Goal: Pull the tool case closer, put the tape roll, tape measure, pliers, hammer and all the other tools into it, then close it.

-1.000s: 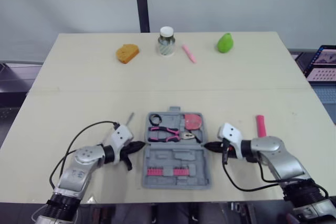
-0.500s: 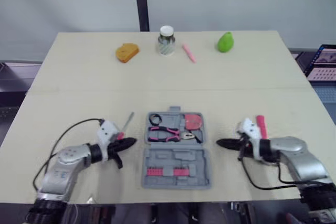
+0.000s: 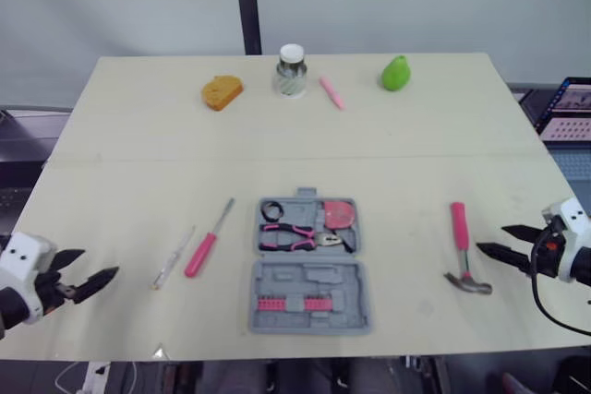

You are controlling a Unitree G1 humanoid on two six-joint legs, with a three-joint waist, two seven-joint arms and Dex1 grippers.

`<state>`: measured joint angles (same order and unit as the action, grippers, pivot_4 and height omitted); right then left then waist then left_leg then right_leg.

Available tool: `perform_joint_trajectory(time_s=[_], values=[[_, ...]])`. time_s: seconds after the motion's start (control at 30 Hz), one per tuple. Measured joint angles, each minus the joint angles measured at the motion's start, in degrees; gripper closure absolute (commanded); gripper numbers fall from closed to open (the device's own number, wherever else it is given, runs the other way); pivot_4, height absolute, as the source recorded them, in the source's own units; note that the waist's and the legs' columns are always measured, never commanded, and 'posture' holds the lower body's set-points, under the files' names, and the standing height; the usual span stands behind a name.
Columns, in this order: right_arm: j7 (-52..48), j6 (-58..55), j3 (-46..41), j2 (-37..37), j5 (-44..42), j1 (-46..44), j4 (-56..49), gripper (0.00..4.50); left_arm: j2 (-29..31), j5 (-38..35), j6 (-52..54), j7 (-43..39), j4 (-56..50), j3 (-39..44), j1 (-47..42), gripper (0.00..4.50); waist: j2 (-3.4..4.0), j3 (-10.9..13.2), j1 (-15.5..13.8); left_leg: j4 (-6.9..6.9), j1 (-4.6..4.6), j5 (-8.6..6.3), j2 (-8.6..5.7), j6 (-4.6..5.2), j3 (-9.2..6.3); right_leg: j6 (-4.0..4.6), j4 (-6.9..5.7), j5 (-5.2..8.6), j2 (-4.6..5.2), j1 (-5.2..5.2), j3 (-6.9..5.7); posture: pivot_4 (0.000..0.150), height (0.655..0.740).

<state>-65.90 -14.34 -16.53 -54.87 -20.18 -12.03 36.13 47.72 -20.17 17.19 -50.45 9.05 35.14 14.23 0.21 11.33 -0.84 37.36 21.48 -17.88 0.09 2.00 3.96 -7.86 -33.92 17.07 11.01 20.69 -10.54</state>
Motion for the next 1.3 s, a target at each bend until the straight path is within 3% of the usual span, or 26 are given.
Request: perform_joint_trajectory(time_s=[0.3, 0.77, 0.97, 1.1, 1.3], values=[[-0.67, 7.17, 0.25, -0.75, 3.17, -2.34, 11.17, 0.08, 0.15, 0.34, -6.07, 0.32, 7.52, 0.73, -0.39, 0.00, 0.00, 0.00, 1.13, -0.11, -0.02, 0.00, 0.00, -0.01, 0.01, 0.00, -0.01, 0.00, 0.03, 0.01, 0.01, 0.150, 0.7400], [-1.38, 9.10, 0.24, -0.77, 3.71, -3.30, 12.03, 0.08, 0.15, 0.29, -5.80, 1.20, 6.28, 0.09, -1.95, 0.00, 0.00, 0.00, 1.77, -0.11, -0.08, 0.01, 0.00, -0.03, 0.05, 0.00, -0.06, 0.00, 0.04, 0.00, 0.05, 0.150, 0.7400], [-1.91, 3.56, -0.45, 0.22, -0.38, 0.16, -0.12, 0.08, -0.19, -0.18, -3.94, 1.44, 1.22, 0.03, -1.17, 0.00, 0.00, 0.00, 1.83, -0.11, -0.08, 0.01, 0.01, -0.04, 0.04, 0.00, -0.06, 0.00, 0.05, 0.00, 0.07, 0.150, 0.7400], [-1.97, -4.16, -0.04, 1.69, -4.46, 2.33, -16.29, 0.08, -2.10, -2.20, -1.15, 1.70, -5.61, -0.32, 0.06, 0.00, 0.01, 0.01, 1.96, -0.09, -0.08, 0.00, 0.04, -0.05, 0.03, 0.00, -0.09, 0.00, 0.05, 0.01, 0.09, 0.150, 0.7400], [-2.72, -11.80, 9.91, 7.56, -9.10, -2.30, -37.63, 0.08, -7.48, -3.25, -0.09, 4.27, -13.39, -2.51, 1.33, 0.00, 0.00, 0.00, 2.19, -0.08, -0.10, 0.00, 0.06, -0.08, 0.00, 0.00, -0.11, -0.01, 0.01, 0.00, 0.12, 0.150, 0.7400]])
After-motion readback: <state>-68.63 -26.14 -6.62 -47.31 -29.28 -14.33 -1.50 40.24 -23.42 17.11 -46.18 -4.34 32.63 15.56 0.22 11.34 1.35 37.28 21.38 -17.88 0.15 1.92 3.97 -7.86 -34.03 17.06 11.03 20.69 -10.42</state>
